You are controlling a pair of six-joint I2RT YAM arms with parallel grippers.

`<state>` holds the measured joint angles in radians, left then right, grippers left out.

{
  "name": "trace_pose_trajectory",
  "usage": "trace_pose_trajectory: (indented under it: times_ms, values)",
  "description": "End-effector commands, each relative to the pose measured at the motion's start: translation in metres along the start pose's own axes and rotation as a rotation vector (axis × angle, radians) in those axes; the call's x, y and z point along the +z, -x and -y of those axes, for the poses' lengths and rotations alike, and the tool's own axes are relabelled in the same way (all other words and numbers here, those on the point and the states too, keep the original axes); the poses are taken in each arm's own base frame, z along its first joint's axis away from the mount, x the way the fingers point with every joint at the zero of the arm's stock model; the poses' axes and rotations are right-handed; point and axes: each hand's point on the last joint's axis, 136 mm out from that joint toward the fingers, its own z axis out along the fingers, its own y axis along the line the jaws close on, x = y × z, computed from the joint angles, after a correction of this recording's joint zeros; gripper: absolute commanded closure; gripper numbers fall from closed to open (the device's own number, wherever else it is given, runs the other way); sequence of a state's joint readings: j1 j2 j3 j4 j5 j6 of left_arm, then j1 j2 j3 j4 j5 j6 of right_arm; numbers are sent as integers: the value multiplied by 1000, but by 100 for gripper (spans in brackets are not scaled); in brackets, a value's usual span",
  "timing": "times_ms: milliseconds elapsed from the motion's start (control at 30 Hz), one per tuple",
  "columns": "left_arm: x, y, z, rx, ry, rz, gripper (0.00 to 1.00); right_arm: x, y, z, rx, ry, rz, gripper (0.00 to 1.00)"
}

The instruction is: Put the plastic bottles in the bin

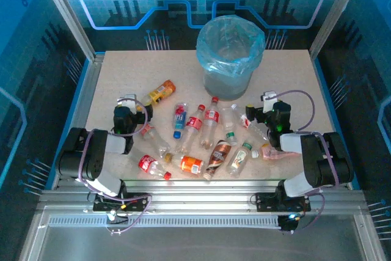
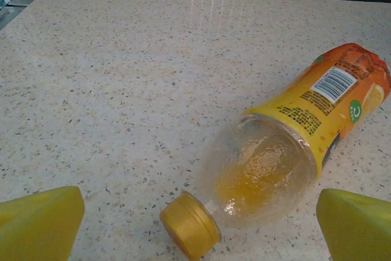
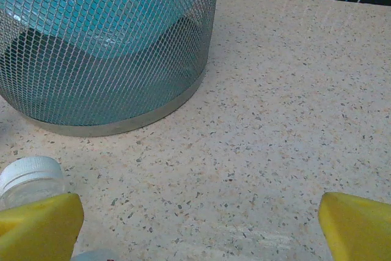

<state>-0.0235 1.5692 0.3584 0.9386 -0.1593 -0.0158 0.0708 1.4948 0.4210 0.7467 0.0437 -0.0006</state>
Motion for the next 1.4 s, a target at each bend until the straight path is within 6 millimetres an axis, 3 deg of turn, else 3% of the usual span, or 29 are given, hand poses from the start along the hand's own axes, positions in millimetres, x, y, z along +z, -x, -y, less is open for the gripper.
trace_pose_trajectory:
  times_ms: [0, 1233, 1367]
  values:
    - [1, 13, 5, 19, -20, 29, 1, 3, 4, 6, -2, -8, 2, 0]
    - [1, 13, 3, 12, -19, 29, 1, 3, 5, 6, -2, -8, 6, 0]
    - [-14, 29, -4, -7, 18, 82, 1, -8, 24, 17, 29, -67, -20, 0]
